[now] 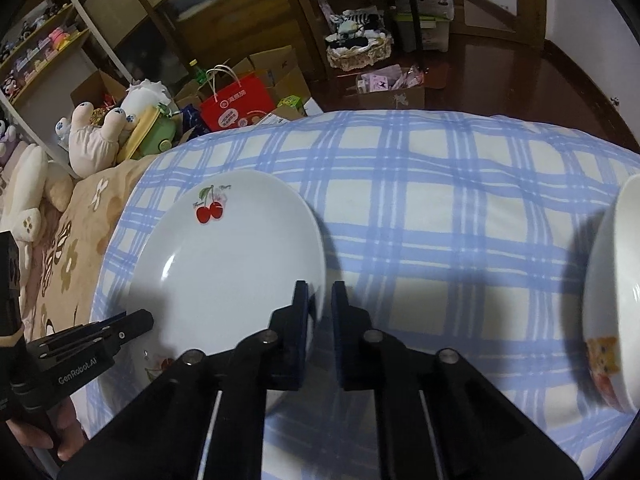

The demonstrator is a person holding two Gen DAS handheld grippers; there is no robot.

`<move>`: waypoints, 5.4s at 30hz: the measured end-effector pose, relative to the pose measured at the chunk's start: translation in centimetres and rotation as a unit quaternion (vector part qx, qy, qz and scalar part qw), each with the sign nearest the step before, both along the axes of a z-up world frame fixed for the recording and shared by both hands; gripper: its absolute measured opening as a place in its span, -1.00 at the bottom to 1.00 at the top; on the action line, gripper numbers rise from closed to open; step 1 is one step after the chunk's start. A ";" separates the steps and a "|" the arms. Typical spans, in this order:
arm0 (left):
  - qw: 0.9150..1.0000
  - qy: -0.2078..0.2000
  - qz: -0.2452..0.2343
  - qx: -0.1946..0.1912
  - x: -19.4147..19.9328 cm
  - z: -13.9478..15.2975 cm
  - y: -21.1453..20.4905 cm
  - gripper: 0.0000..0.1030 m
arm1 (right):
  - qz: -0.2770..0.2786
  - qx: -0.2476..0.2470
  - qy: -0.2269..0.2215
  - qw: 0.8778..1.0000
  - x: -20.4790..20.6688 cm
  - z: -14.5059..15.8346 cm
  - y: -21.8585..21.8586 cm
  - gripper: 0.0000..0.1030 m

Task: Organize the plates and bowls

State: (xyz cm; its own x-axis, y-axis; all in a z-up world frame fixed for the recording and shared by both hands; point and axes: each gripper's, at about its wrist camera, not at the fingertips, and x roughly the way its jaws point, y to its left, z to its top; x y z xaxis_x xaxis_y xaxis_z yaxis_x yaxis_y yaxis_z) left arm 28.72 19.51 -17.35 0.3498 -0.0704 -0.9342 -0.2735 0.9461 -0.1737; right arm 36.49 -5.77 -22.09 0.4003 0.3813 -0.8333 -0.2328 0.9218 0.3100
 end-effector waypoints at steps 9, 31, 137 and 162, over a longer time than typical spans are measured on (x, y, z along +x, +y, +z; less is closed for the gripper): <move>0.999 -0.013 0.025 -0.042 -0.1 -0.4 1.1 -0.75 | 0.026 -0.010 0.040 0.999 1.6 -0.7 0.6 -0.77; 0.996 -0.017 0.057 -0.066 -0.8 0.4 1.9 -0.79 | 0.014 -0.056 0.019 0.998 -0.3 0.2 2.3 -0.70; 0.964 0.015 -0.265 -0.002 -20.8 5.1 -23.8 -0.71 | -0.175 -0.035 -0.006 0.984 -32.7 3.0 -21.4 -0.73; 0.959 0.018 -0.280 0.033 -21.3 4.5 -24.6 -0.73 | -0.203 -0.021 0.015 0.979 -32.9 2.1 -22.0 -0.75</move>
